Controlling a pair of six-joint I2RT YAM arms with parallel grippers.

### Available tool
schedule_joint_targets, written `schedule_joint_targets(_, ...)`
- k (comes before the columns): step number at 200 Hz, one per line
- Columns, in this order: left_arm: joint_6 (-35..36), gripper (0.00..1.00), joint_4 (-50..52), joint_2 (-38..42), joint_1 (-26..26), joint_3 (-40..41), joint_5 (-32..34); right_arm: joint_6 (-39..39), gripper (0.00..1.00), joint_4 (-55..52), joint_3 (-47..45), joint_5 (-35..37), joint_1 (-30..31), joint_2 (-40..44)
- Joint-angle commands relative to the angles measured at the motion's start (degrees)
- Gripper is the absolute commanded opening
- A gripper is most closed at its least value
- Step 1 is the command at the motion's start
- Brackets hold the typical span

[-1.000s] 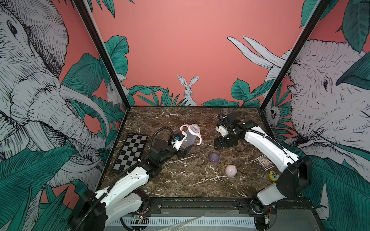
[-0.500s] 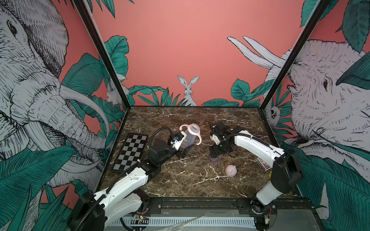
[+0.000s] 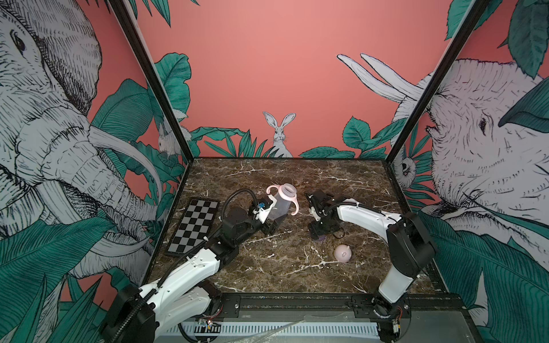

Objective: Assemble the baby bottles
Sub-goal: Pick up the nipple from the center of the board.

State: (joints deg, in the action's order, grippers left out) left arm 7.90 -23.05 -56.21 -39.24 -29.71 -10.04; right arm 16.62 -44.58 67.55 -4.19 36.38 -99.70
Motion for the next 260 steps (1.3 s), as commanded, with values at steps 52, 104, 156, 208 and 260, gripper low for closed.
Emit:
schedule_joint_targets(52, 0.11, 0.56, 0.04, 1.88, -0.31, -0.11, 0.28, 1.66, 0.76, 5.72, -1.17, 2.27, 0.17, -3.48)
schedule_joint_targets(104, 0.01, 0.56, 0.19, 1.36, -0.31, -0.43, 0.05, 2.32, 0.76, 6.5, -2.86, 3.66, 0.18, -3.57)
schedule_joint_targets(156, 0.11, 0.56, 0.55, 1.33, -0.31, -0.86, 0.11, 2.29, 0.73, 7.64, -3.3, 3.13, 0.18, -4.01)
schedule_joint_targets(208, 0.01, 0.56, 1.03, 1.76, -0.31, -0.81, 0.18, 2.38, 0.64, 7.89, -3.48, 2.85, 0.18, -4.01)
schedule_joint_targets(260, -0.52, 0.56, 0.57, 1.71, -0.31, -0.34, 0.02, 0.63, 0.59, 3.49, -0.7, 4.27, -0.15, -0.41)
